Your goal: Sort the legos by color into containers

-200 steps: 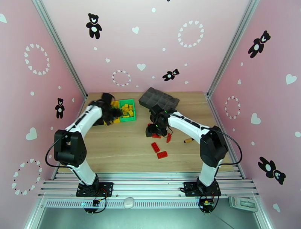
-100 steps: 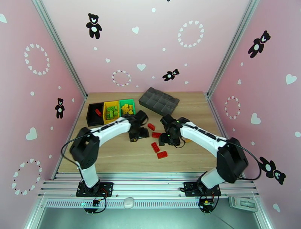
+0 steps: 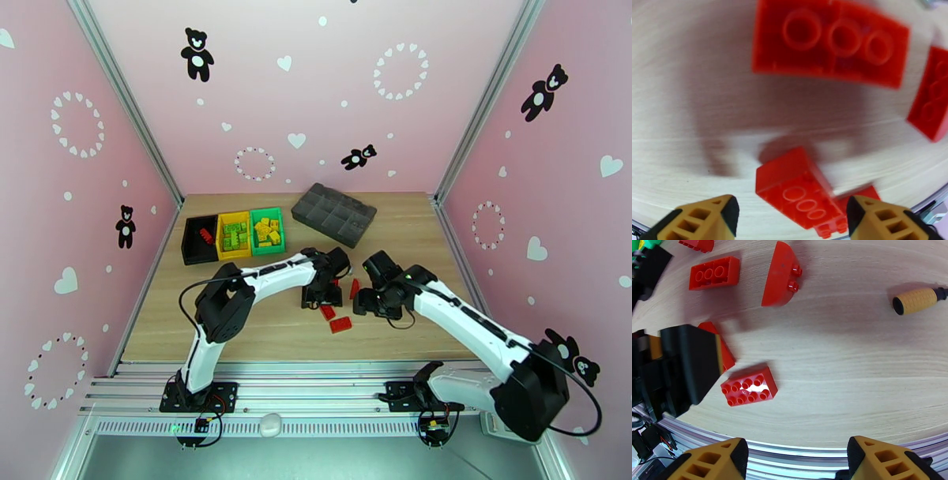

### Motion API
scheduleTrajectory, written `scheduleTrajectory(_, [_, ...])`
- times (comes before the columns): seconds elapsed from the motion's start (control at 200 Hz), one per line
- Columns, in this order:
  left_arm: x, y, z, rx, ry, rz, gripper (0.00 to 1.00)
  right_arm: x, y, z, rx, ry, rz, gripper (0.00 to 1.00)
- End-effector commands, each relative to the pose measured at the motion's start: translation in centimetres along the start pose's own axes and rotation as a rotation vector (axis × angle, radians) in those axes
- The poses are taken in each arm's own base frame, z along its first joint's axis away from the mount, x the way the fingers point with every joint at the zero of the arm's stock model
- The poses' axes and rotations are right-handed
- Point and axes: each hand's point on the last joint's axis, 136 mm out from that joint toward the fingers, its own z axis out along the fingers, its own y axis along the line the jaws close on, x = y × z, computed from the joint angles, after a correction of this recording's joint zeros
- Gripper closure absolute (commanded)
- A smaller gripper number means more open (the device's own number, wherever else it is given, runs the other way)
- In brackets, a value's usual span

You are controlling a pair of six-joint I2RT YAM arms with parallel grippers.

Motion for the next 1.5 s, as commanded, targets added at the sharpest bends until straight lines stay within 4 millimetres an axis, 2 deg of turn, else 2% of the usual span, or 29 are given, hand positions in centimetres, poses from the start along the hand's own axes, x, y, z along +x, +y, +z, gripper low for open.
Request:
scheduleTrajectory(0.0, [1.4,1.5,1.3,-0.075,0.028,0.020,0.26,0.4,-0.6,-0.5,0.000,-0.017,0.023,0.29])
scheduleTrajectory(0.15, [1.2,2.4,0.6,-0.095,-0.014,0.012,0.32,0.6,-0.3,-0.3,-0.019,-0.010,0.029,0.29])
scheduleTrajectory(0.4, [0.0,2.4,-1.6,-0.070,-0.097,0.002,0.65,0.1,1.7,0.6,-0.100,0.006,0.031,0.30])
scheduleTrajectory(0.521, [-0.6,2.9,-2.4,-0.046,-0.114,-0.022,0.74,-0.2,3.0,0.8,-0.118,0.012,0.010,0.30])
scheduleTrajectory(0.641, [-1.5,3.8,-3.8,0.020,-0.139,-0.071,0.76,-0.6,5.4,1.1,-0.158,0.023,-0.033,0.30])
scheduleTrajectory(0.951, [-4.8,7.1,-7.9,0.207,-0.199,-0.199,0.76,-1.7,14.4,2.1,-0.317,0.099,-0.192,0.30])
scheduleTrajectory(1.081, [-5.8,9.6,-9.4,0.256,-0.230,-0.276,0.76,-2.9,17.8,2.4,-0.371,0.130,-0.239,0.30])
scheduleTrajectory(1.216, [-6.8,13.2,-11.0,0.285,-0.266,-0.362,0.76,-4.5,21.0,2.5,-0.427,0.146,-0.269,0.30])
scheduleTrajectory(1.492, [-8.3,21.9,-14.0,0.322,-0.350,-0.569,0.75,-7.6,28.0,3.0,-0.577,0.190,-0.291,0.31])
